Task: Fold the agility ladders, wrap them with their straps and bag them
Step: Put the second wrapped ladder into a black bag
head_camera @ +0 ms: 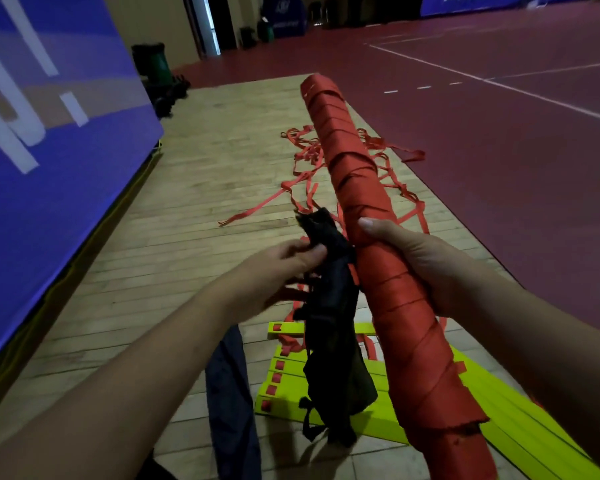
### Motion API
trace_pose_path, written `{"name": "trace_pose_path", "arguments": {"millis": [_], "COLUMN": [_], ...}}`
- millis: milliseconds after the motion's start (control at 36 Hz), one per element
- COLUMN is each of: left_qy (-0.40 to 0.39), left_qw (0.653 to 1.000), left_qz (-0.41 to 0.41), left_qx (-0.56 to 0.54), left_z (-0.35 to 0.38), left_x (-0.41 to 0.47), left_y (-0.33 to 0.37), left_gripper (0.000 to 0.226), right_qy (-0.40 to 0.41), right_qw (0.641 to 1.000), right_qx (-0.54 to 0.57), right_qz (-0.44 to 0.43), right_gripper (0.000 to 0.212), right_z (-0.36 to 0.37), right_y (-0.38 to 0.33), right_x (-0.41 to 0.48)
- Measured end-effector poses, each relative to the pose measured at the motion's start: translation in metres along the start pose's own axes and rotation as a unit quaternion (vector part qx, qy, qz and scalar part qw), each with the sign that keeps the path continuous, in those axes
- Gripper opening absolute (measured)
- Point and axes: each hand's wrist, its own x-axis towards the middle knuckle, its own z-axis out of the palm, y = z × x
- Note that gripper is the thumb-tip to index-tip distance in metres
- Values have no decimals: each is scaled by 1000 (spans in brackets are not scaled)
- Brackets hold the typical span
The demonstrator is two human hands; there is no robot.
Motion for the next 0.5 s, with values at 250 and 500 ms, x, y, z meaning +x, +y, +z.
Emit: {"name": "trace_pose_path", "arguments": {"millis": [250, 500], "left_qy": [102, 289], "left_qw": [993, 957], "left_qz": [59, -3], "left_qx": [11, 25], "left_z": [8, -4], "left_x": [12, 15], "left_y": [-3, -13], "left_gripper": [18, 16], "right_qy": [9, 14], "right_qw": [999, 999], "right_qx": [-46, -43], "right_qz": [5, -17], "right_gripper": [52, 66], "right_z": [11, 15], "right_y": [9, 14], "right_x": [3, 5]}}
